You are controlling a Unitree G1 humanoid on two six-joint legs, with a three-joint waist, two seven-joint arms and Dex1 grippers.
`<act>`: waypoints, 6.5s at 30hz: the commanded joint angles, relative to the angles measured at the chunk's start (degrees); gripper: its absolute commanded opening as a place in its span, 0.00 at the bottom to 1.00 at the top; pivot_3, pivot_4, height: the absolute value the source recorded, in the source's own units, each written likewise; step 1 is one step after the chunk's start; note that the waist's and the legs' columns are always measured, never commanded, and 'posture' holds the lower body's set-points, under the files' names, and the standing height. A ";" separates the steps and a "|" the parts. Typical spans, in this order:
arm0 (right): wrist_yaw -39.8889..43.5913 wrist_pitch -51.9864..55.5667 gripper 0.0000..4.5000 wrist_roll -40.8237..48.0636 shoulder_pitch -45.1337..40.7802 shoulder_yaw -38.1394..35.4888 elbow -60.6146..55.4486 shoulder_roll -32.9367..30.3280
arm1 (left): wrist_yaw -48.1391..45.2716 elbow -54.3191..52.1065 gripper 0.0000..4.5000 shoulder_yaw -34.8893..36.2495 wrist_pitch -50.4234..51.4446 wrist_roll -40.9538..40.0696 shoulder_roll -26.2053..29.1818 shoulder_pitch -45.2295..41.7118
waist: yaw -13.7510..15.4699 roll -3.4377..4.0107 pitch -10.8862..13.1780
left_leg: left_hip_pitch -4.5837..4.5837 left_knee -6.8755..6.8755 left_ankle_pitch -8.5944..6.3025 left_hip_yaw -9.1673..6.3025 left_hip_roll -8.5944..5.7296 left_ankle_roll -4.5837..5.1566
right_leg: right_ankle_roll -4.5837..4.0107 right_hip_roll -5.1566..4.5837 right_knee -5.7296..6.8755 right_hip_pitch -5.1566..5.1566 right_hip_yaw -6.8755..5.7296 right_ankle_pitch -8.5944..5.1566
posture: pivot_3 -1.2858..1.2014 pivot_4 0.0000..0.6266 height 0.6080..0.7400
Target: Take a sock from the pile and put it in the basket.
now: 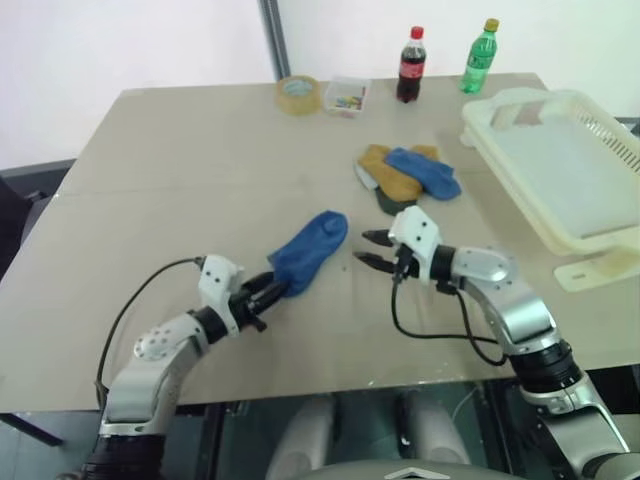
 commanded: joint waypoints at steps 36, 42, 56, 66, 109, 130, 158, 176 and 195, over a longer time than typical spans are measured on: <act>-1.36 6.99 0.39 4.02 -2.06 3.56 -1.20 1.80 | -19.00 0.82 0.53 -1.96 11.15 -3.31 21.14 -17.11 | -0.92 -0.62 0.39 | -0.82 0.17 0.02 0.33 0.81 -0.13 | -0.50 0.82 -0.04 -0.89 0.10 0.47 | 0.52 0.24 1.00; -1.61 4.83 0.39 1.73 -7.81 6.79 12.57 7.22 | -12.58 -3.20 0.53 0.05 9.42 0.49 19.90 -7.62 | -0.57 -0.63 0.39 | -0.82 0.18 0.02 0.27 0.81 -0.15 | -0.58 0.82 -0.08 -0.85 0.05 0.52 | 0.52 0.24 1.00; 2.37 10.69 0.00 0.97 -0.69 6.90 1.98 -1.80 | -9.45 -12.97 0.01 2.02 11.85 -4.78 13.96 0.72 | -0.47 -0.67 0.28 | -0.80 0.20 -0.02 0.31 0.83 -0.21 | -0.64 0.82 -0.07 -0.84 0.07 0.57 | 0.52 0.24 1.00; -0.60 14.92 0.15 1.49 3.21 7.29 -4.32 -3.17 | -11.70 -11.84 0.21 3.06 12.00 -5.82 16.23 1.62 | -0.66 -0.65 0.24 | -0.71 0.22 -0.02 0.40 1.06 -0.22 | -0.71 0.91 -0.05 -0.82 0.08 0.60 | 0.52 0.24 1.00; -24.61 -19.68 0.67 -7.82 -41.71 -8.42 68.17 9.30 | 18.20 -25.32 0.99 2.49 11.15 -2.71 -5.62 -5.65 | -1.00 -0.71 0.18 | -0.65 0.38 -0.02 1.25 1.13 -0.26 | -0.80 1.23 0.01 -0.88 0.67 0.87 | 0.52 0.24 1.00; -32.36 -25.89 0.06 -12.35 -45.70 -11.33 85.29 11.26 | 17.28 -31.16 1.00 4.64 11.20 -7.19 -2.85 -0.31 | -1.17 -0.69 0.18 | -0.63 0.38 -0.02 1.29 1.14 -0.25 | -0.81 1.28 0.01 -0.88 0.71 0.87 | 0.52 0.24 1.00; -33.82 -27.98 0.59 -17.42 -39.27 -10.21 84.49 6.53 | 17.18 -29.49 1.00 2.24 9.75 -6.06 -2.89 -1.74 | -1.15 -0.69 0.17 | -0.48 0.37 -0.02 1.33 1.15 -0.25 | -0.81 1.29 0.02 -0.73 0.74 0.87 | 0.52 0.24 1.00; -17.08 -31.58 0.01 -12.05 -37.00 -11.67 76.57 10.80 | 15.95 -27.25 1.00 1.72 8.89 -5.25 -2.63 -3.06 | -1.34 -0.68 0.18 | 0.13 0.23 -0.03 1.37 1.18 -0.23 | -0.81 1.34 -0.07 -0.17 0.78 0.86 | 0.52 0.24 1.00; 5.14 -22.70 0.01 -11.87 -20.21 3.09 39.48 12.16 | 13.03 -19.59 1.00 4.73 6.96 -3.42 0.49 -2.79 | -1.02 -0.67 0.19 | 0.13 0.23 -0.05 1.25 1.19 -0.26 | -0.79 1.33 -0.08 -0.17 0.69 0.85 | 0.52 0.24 1.00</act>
